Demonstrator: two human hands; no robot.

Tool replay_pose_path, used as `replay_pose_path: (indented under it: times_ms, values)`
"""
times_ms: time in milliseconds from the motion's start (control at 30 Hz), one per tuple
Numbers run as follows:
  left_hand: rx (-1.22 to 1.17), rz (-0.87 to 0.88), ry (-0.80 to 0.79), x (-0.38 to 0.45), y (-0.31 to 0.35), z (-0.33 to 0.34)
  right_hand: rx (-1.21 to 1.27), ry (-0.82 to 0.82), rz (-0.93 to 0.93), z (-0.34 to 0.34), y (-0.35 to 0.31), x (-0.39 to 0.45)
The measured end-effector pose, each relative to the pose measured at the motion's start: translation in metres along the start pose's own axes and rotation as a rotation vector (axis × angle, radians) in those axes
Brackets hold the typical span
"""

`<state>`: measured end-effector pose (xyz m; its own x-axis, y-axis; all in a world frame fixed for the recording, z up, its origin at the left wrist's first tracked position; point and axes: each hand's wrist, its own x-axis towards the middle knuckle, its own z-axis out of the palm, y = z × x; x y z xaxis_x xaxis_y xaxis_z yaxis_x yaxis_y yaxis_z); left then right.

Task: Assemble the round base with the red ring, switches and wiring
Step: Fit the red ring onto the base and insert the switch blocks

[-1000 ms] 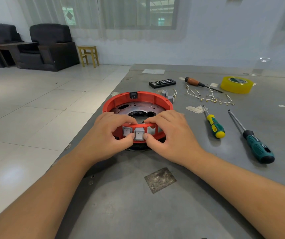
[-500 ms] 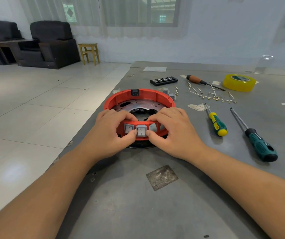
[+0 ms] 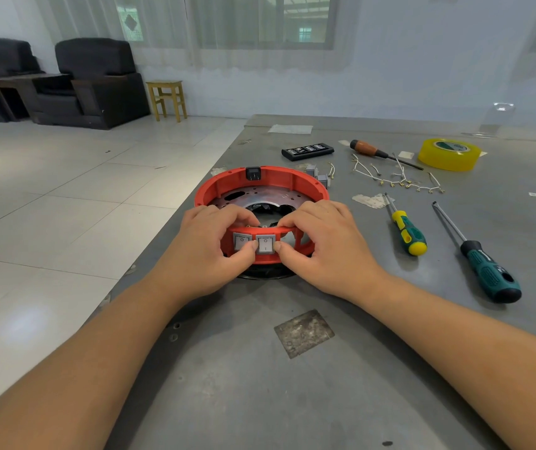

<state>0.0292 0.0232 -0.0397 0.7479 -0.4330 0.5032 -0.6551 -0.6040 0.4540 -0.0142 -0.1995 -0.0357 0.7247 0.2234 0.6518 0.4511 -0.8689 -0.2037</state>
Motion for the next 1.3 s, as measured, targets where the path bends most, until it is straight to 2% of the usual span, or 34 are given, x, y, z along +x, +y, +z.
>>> replay_pose_path:
  times_ms: [333, 500, 800, 933, 1100, 1300]
  values:
    - [-0.010, 0.048, 0.017, 0.000, 0.001, -0.002, 0.051, -0.029, -0.040, 0.001, 0.015, -0.004]
    - [-0.027, 0.022, -0.033, 0.001, -0.002, -0.007, 0.133, -0.079, 0.116, 0.000, 0.030, -0.004]
    - [0.157, 0.091, 0.076, 0.000, 0.005, 0.004, 0.224, -0.139, 0.076, 0.011, 0.024, -0.002]
    - [0.165, 0.062, 0.106, -0.001, 0.007, 0.008, 0.327, -0.028, 0.249, 0.010, 0.032, 0.001]
    - [0.183, 0.020, 0.123, 0.003, 0.012, 0.013, 0.353, -0.029, 0.475, 0.020, 0.049, 0.018]
    - [0.170, 0.018, 0.137, 0.007, 0.005, 0.016, 0.085, -0.114, 0.650, 0.041, 0.096, 0.060]
